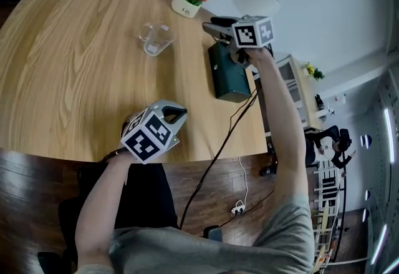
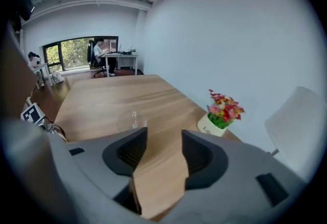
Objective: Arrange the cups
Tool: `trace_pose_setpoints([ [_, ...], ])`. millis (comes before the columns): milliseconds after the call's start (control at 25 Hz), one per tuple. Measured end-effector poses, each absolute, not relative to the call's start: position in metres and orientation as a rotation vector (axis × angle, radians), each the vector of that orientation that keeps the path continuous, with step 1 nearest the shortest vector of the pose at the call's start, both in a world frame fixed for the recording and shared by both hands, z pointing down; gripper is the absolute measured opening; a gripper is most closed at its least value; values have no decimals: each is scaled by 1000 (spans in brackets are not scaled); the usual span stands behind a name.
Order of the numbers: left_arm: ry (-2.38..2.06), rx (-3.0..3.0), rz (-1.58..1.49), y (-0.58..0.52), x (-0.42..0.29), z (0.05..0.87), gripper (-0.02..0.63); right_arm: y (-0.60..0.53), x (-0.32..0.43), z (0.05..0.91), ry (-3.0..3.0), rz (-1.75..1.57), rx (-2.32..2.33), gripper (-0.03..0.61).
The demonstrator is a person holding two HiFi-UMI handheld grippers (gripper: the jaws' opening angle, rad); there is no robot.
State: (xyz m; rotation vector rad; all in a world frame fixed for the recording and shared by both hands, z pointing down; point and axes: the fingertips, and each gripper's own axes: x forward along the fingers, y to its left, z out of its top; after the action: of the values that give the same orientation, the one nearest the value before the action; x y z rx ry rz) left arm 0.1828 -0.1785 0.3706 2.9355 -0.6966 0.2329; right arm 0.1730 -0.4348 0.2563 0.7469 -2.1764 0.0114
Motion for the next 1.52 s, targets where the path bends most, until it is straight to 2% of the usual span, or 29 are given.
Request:
trace_pose_setpoints([
  [40,-697,2936,233,-178,183,370,9,-433,160,263,-2172,8,726,250],
  [400,-698,2934,238,-179,184,369,11,-433,91,307,-2069,22,610,249],
  [480,-697,2934,240,-178,186,367,10,-435,88,313,-2041,40,608,236],
  [560,-696,2934,240,-178,187,367,11,-437,87,322,-2010,59,604,195],
  [840,-696,2935,243,-178,186,368,11,-443,92,353,-1904,102,589,193],
  [960,-696,2934,243,-178,186,369,11,-445,96,368,-1869,143,587,166],
  [1040,-695,2935,243,-178,187,369,11,-443,97,375,-1858,191,579,86],
  [1120,-695,2936,242,-178,186,369,11,-442,97,378,-1859,247,586,35],
  [1360,-695,2936,240,-178,186,370,11,-432,102,370,-1911,390,621,32],
  [1520,-685,2940,241,-180,184,373,9,-419,138,360,-1931,412,651,31],
])
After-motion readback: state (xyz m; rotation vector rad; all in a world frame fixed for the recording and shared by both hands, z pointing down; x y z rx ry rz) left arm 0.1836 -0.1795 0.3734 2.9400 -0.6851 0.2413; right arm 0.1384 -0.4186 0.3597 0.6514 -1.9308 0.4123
